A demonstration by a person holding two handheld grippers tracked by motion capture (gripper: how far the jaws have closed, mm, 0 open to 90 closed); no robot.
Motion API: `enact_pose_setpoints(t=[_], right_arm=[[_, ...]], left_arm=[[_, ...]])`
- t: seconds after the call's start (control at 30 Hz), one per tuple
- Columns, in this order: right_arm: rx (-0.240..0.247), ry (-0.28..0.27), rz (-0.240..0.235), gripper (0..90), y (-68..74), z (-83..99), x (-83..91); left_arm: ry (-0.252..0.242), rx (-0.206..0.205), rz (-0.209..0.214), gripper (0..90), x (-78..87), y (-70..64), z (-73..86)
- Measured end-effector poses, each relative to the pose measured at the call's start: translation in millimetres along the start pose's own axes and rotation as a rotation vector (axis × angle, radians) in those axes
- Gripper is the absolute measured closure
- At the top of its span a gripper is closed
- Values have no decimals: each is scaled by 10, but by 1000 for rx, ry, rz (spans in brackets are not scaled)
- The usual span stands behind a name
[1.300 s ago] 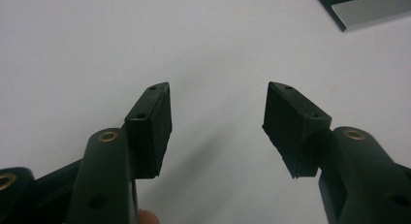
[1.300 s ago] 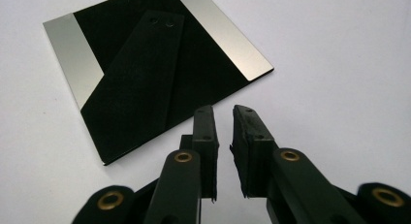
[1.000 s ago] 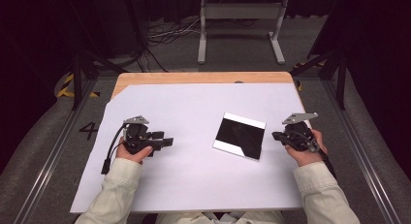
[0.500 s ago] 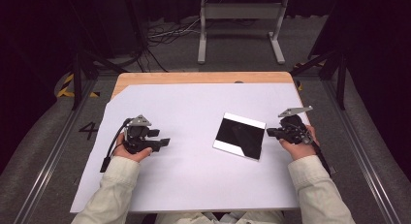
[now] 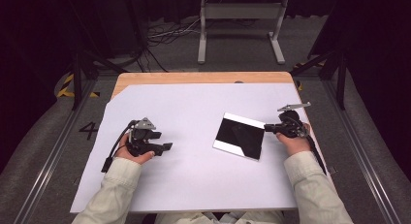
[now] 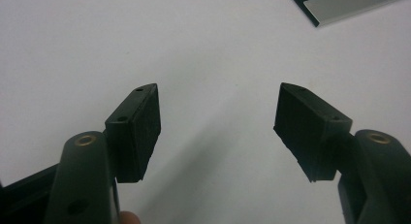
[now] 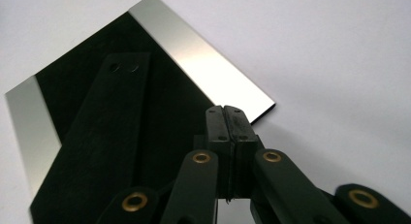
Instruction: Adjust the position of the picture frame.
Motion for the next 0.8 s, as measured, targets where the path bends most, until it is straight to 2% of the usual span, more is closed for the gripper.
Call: enact_pose_setpoints(t=[0.1,0.2,0.33,0.53,0.7,0.8], right_arm=[[-21,16,48,897,-114,-15,-40],[-34,14,71,897,-182,-45,-82],[-39,41,98,897,-243,-28,-189],[-62,22,107,898,-251,-39,-226],[-44,24,127,898,-231,-42,-233],[-44,11,107,898,-206,-49,-255]], left_arm=[[3,3,-3,336,-6,3,8],[5,-1,-9,336,-12,6,12],[14,-9,-13,336,-20,8,22],[19,-3,-12,334,-46,4,31],[21,-9,-11,334,-60,-13,25],[19,-4,-10,334,-63,-17,20]])
Point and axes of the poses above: each handheld gripper's, and its own axes: x roughly backward along the jaws, z roughly out of its underside, y roughly to its left, the point moved 9 cm from there along -x, roughly forward along the jaws, and after that the axes turned 3 degrees about -y, right-handed, at the moved point
